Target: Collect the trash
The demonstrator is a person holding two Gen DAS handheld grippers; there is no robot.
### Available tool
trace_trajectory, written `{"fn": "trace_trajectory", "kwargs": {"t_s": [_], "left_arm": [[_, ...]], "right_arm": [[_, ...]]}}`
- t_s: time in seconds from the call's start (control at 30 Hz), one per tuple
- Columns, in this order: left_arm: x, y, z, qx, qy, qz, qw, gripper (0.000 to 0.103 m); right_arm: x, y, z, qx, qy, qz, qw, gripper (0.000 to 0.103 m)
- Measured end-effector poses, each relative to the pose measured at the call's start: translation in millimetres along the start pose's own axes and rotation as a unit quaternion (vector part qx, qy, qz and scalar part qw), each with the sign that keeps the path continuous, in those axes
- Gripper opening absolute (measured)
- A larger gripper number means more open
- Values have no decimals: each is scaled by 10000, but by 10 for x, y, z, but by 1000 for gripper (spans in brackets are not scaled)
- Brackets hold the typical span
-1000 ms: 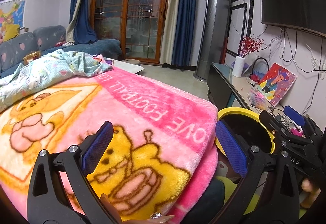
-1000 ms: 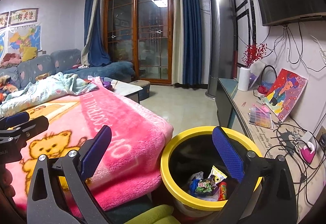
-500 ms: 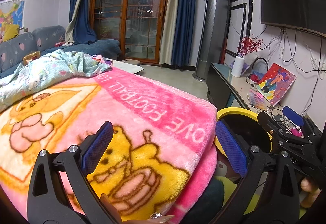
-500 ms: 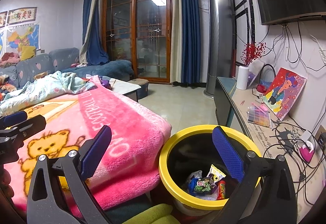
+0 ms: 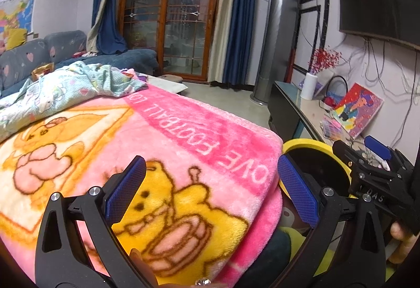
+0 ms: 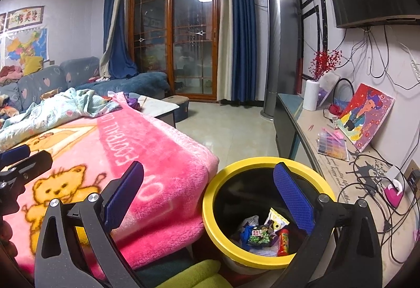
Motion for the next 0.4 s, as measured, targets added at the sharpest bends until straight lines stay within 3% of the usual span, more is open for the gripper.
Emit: {"fn": "trace_trajectory", "kwargs": {"t_s": [0.07,0.2,0.3,0.4], "left_arm": [[-183,61,16,24,222,-77,9997,92],[-864,244,157,-156,766,-765,9940,92],[-1664,514,506,-571,1181,-1775,9753,92],[-2432,735,1029,-1384,1607,-2694,9394,92]], "right_arm": [[-174,-63,-39,-118,20,-182,9998,96],[-908,-217,7,-543,286,-918,9939,96],[-1791,-415,273,-1309,654,-1562,9768,96],[-2805,-575,788,-2317,1096,-2082,9439,96]]}}
Point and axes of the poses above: each gripper's, at about its wrist camera, not at the fingertips, and y roughly against the way its jaws point, x to its right, z to its underside, the point moved 5 cm from there along -y, roughly the way its jaws point, and after that the axes turned 14 degrees about -y, right-handed, at the moved point
